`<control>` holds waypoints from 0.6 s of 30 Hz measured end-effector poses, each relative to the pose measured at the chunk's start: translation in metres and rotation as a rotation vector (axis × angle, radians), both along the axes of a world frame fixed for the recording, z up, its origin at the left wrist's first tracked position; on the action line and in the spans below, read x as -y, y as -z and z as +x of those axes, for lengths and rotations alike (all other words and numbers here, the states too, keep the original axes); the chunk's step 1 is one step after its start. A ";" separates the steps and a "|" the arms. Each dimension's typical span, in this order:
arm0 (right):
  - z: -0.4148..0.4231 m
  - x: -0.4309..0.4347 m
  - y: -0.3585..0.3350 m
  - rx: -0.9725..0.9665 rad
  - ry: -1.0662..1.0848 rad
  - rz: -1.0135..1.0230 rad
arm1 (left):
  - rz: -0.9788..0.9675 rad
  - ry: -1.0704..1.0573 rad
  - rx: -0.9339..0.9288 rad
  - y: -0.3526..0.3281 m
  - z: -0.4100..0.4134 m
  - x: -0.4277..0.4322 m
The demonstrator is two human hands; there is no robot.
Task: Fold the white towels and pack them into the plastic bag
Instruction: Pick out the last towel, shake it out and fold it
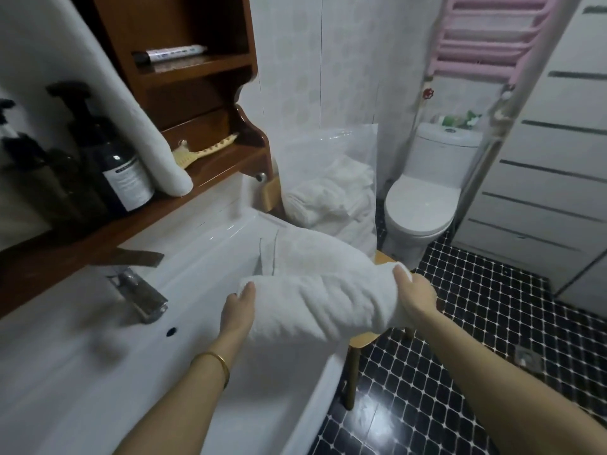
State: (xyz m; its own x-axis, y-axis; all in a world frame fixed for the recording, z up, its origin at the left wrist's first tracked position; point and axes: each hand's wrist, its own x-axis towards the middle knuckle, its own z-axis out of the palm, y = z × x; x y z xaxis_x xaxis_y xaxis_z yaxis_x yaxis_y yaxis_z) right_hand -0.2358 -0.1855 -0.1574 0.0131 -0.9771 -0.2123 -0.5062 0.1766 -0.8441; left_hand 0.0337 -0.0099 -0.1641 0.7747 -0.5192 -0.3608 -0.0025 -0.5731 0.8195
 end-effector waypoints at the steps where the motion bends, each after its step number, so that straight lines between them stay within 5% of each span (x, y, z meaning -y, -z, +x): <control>1: -0.002 0.000 0.001 0.014 0.014 -0.025 | 0.005 0.010 0.019 0.001 0.002 -0.001; 18: -0.006 0.009 -0.003 -0.440 -0.122 0.092 | 0.261 0.252 -0.098 -0.013 0.015 0.007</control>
State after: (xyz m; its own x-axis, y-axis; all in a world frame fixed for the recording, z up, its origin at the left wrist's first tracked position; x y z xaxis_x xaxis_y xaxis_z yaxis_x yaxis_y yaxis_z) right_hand -0.2419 -0.1947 -0.1545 0.0159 -0.9508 -0.3094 -0.8343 0.1579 -0.5282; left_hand 0.0489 -0.0170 -0.1516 0.5895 -0.5702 -0.5721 -0.0993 -0.7541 0.6493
